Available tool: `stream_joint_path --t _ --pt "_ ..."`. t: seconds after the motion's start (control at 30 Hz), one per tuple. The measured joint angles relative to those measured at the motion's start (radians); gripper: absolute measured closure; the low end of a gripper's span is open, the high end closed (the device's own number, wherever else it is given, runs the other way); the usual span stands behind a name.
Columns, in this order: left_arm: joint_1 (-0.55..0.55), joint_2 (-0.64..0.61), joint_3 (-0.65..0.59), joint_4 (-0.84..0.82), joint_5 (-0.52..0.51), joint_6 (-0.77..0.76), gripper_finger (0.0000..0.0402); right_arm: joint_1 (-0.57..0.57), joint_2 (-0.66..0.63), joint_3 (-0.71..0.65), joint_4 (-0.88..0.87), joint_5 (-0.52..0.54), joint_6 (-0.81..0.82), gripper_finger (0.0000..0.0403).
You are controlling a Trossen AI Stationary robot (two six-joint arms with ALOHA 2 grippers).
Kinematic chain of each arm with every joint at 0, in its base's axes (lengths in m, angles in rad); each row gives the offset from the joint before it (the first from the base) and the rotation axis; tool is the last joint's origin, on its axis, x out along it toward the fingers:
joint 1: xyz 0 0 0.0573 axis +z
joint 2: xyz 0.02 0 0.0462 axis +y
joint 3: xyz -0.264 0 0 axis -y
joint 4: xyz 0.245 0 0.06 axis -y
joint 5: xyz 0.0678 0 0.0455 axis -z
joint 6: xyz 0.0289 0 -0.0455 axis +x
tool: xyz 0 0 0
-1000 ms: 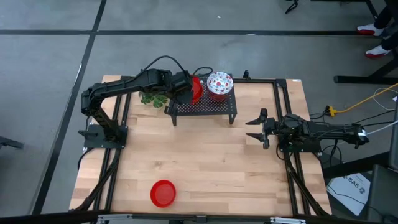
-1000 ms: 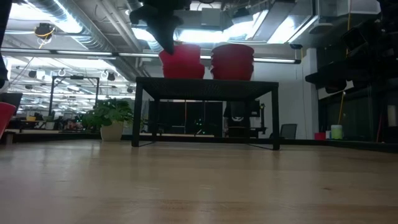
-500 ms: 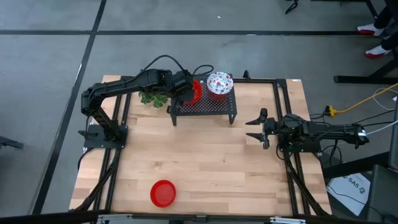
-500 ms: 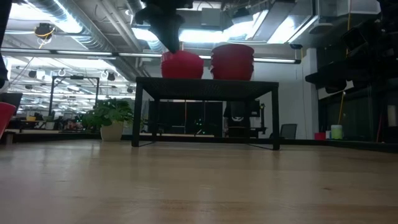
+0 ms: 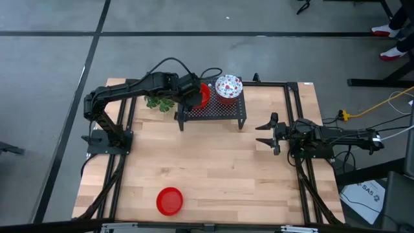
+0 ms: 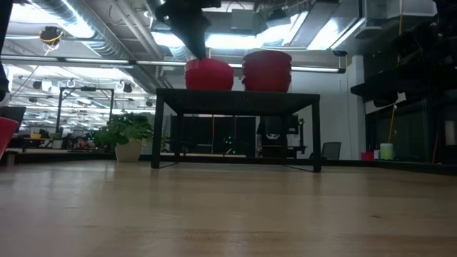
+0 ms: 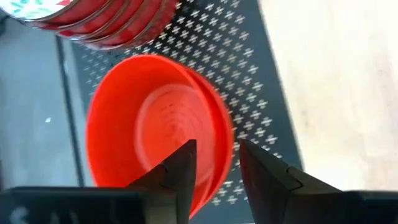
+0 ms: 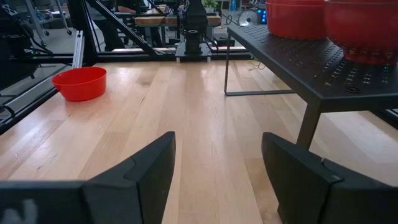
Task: Pick & Place Mini bowls
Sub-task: Stack the top red bowl on the top of the red bowl on the shelf, then stack the red bowl on the top of the red bowl on the shelf
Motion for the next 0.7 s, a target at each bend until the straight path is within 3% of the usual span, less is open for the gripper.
stream_joint_path --t 0.37,0.7 --pt "-0.032 -0.003 0.000 0.000 0.010 -0.019 0.0390 0.000 0.000 0.000 0.000 0.000 0.000 0.0166" --pt "-0.012 0.003 0.000 0.001 0.060 -0.047 0.0399 0.000 0.000 0.000 0.000 0.000 0.000 0.0166"
